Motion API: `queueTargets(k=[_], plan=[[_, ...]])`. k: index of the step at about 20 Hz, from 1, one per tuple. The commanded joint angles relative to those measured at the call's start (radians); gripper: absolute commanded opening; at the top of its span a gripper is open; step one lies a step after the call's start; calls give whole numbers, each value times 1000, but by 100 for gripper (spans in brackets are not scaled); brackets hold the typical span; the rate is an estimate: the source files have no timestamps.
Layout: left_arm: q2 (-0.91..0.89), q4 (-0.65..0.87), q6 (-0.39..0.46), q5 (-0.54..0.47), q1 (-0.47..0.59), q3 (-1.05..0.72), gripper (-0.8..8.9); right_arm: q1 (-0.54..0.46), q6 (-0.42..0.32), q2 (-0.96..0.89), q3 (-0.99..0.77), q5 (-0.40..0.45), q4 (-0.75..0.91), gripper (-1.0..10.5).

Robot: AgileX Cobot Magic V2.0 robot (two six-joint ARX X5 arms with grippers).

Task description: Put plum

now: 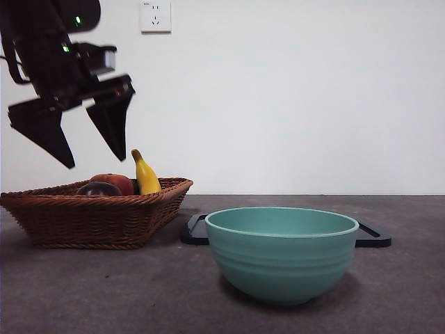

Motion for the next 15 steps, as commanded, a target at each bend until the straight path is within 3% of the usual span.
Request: queueTargets(k=[1, 15], plan=[[55, 27, 4, -2, -5, 20, 465, 4, 12, 8, 20, -5, 9, 393], [202, 70, 7, -2, -7, 20, 462, 4, 14, 8, 20, -5, 9, 393]])
